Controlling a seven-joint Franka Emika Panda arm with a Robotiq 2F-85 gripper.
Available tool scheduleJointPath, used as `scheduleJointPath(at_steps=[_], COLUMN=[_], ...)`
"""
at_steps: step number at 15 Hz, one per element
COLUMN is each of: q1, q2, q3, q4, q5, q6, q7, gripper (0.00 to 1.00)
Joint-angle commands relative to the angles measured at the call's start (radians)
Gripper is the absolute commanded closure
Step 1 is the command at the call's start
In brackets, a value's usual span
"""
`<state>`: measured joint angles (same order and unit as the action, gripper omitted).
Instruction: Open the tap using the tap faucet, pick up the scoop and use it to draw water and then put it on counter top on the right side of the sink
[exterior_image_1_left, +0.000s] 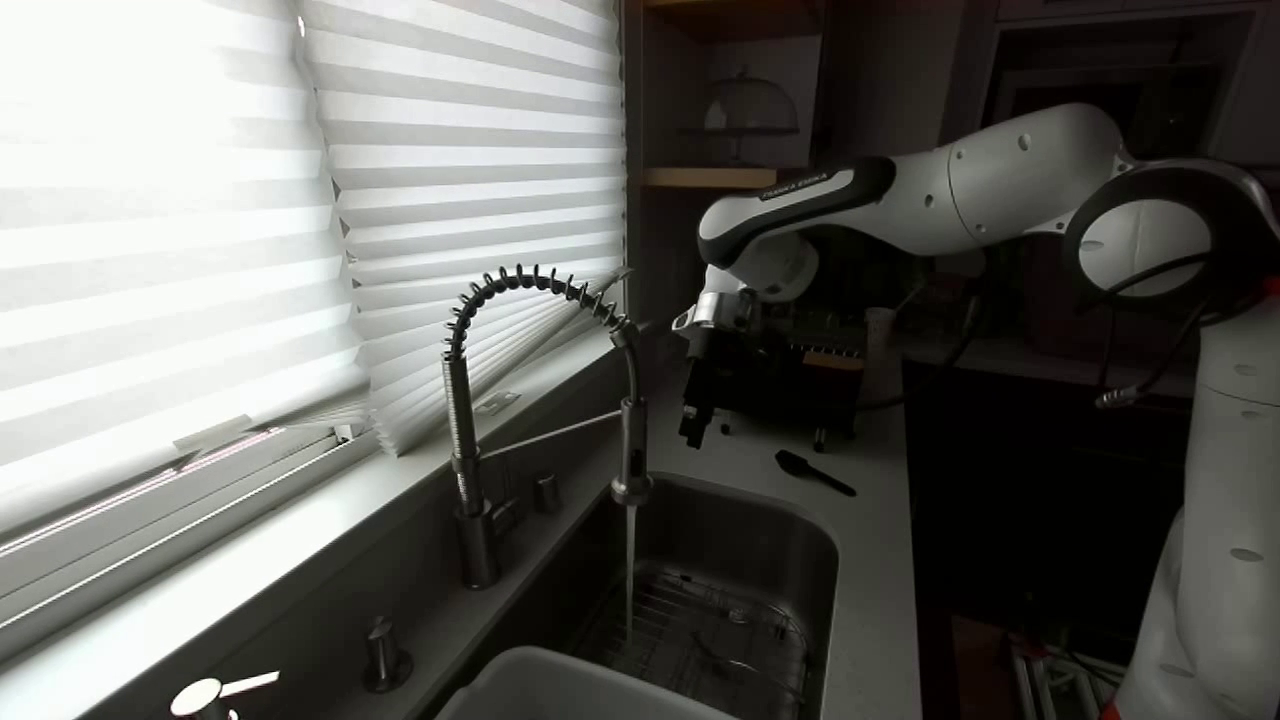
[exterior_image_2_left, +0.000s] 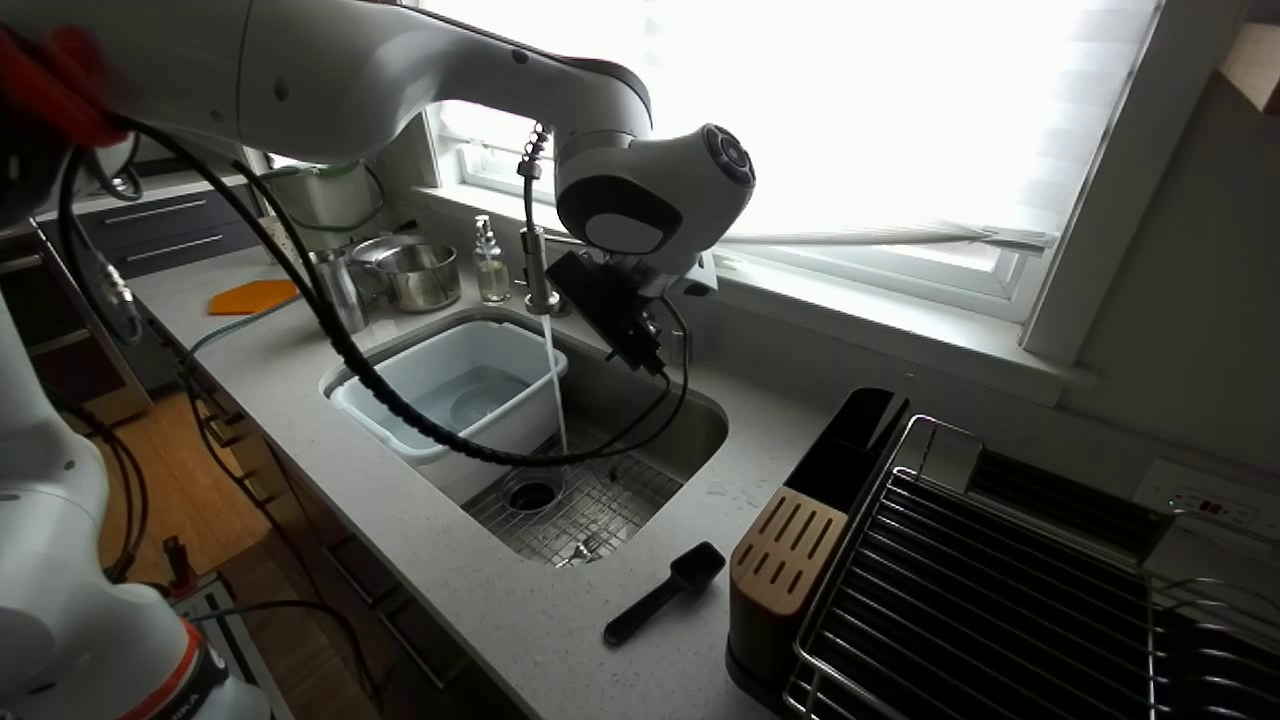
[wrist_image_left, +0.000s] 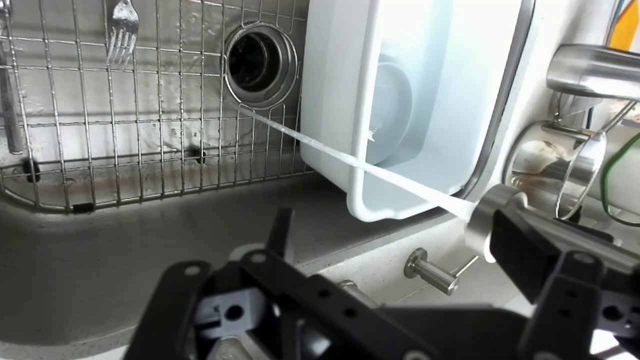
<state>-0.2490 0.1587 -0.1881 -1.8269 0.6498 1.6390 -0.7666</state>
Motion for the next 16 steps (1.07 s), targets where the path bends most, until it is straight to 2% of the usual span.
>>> scheduleJointPath(at_steps=[1, 5, 7, 11, 16], q1=[-0.005, -0.005, 0.002, -0.008, -0.021], q2=[0.001, -0.003, -0.04, -0.127, -0.271], q3=[0.005, 0.001, -0.015, -0.04, -0.074], q4=[0.002, -0.005, -0.038, -0.095, -0.24], q5=[-0.001, -0.02, -0.136, -0.385, -0.553], q6=[-0.003, -0.013, 0.02, 0.006, 0.054], q7=[0.001, 0.028, 0.099, 0.175, 0.213], gripper=[0.0, 0.0, 0.0, 0.0, 0.0])
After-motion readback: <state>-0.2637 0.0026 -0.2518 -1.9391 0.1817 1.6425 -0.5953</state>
